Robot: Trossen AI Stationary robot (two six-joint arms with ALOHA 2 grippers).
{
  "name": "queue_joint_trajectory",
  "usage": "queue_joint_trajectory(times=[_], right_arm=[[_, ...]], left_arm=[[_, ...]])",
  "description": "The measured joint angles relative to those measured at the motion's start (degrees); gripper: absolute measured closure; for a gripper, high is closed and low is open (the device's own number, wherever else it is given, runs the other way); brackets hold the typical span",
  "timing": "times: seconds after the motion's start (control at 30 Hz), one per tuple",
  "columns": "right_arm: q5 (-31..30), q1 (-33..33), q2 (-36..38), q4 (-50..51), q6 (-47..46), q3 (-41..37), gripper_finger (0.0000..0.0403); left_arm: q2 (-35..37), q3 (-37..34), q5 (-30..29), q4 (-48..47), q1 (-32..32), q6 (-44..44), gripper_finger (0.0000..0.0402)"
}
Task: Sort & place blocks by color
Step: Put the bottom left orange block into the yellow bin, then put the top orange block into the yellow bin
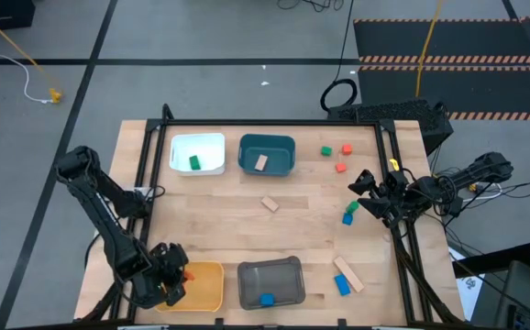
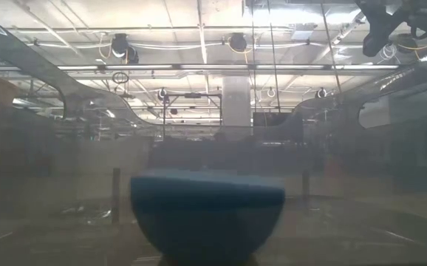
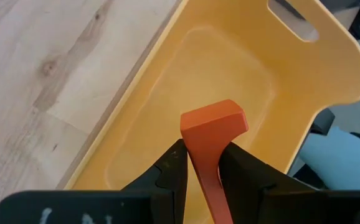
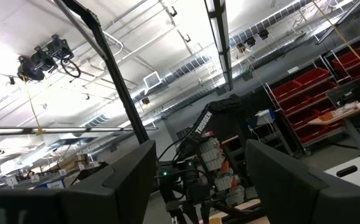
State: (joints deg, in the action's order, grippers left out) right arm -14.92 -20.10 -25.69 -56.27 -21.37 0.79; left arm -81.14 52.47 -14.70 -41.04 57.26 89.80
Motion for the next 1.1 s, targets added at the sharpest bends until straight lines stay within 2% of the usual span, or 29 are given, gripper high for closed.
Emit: queue_joint_trajectory(times=[0.1, 0.33, 0.43, 0.6, 0.77, 0.93, 1.1], right_arm=[[0.02, 0.02, 0.00, 0.00, 0.00, -0.01, 0.0161], [0.00, 0.00, 0.02, 0.02, -0.01, -0.01, 0.0161], [0.00, 0.00, 0.02, 0.02, 0.00, -0.01, 0.0161], [0.01, 0.01, 0.01, 0.01, -0.01, -0.01, 0.0161], [0.00, 0.02, 0.00, 0.02, -0.01, 0.00, 0.0161], [0.01, 0.01, 0.00, 0.02, -0.01, -0.01, 0.0161], [0.00, 0.01, 0.01, 0.02, -0.01, -0.01, 0.0161]], left_arm=[[0.00, 0.00, 0.14, -0.02, -0.27, -0.24, 0.0306], [0.00, 0.00, 0.11, 0.81, -0.28, -2.02, 0.0207], [0.00, 0.00, -0.45, 1.24, -0.36, -3.25, 0.0185], [0.31, 0.66, -2.33, 2.21, -2.21, -9.03, 0.0191], [0.39, 3.31, -4.46, 2.79, -5.45, -19.18, 0.0212], [0.42, 4.35, -8.38, 9.73, -8.39, -32.40, 0.0230], [0.44, 4.35, -8.93, 15.16, -11.37, -41.65, 0.0243]])
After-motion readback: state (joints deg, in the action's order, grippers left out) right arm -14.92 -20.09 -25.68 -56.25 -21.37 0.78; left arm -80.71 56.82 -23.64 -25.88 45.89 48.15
